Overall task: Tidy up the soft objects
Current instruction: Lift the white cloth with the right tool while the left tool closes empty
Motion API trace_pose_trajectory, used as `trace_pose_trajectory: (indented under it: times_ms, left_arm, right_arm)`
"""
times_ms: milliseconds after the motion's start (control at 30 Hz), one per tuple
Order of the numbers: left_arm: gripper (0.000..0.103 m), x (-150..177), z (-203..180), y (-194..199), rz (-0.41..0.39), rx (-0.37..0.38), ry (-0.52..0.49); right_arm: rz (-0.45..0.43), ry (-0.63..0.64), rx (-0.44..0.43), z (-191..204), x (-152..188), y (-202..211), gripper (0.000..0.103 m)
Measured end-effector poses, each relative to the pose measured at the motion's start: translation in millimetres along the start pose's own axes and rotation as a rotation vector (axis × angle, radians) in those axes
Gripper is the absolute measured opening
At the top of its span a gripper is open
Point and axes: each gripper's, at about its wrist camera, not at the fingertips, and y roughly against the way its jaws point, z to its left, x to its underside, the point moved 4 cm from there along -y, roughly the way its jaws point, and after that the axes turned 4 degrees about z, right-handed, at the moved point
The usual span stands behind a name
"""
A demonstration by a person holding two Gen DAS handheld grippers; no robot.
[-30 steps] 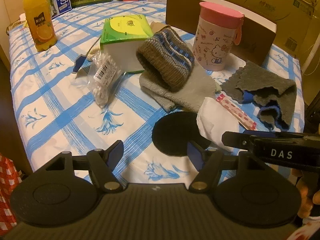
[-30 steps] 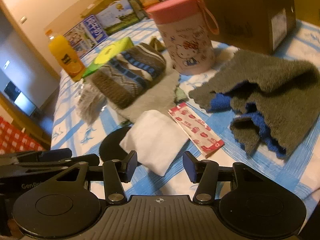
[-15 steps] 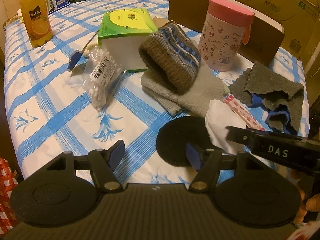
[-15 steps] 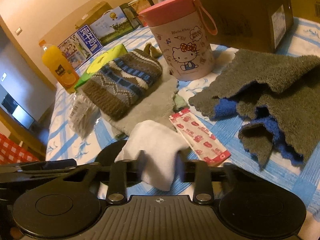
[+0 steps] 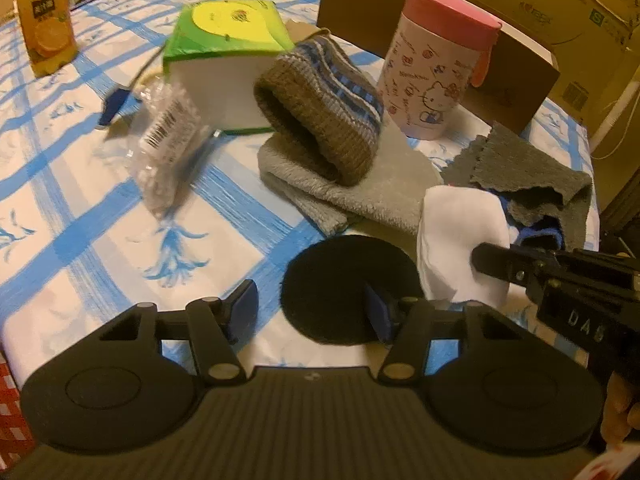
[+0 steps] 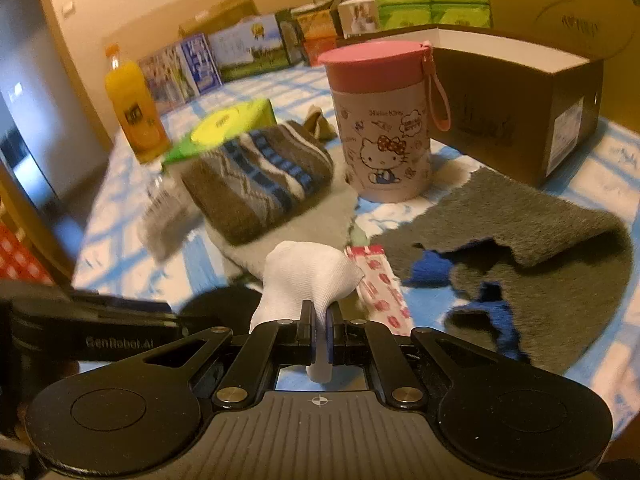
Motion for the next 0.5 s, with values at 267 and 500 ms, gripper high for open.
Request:
trace_pose_trajectory:
  times_ms: [267,500]
  left_arm:
    - [0.038,2.2,-4.9,0.0,-0.018,0.048,0.015]
    - [0.015,5.1,5.1,17.7,-0.048,0.175,0.138]
  right_arm:
    - [0.089,0.068,0.030,8.5,16.9,-18.4,0.005]
    - [0.087,0.038,0.037,1.1,18.2,-13.6,0.005]
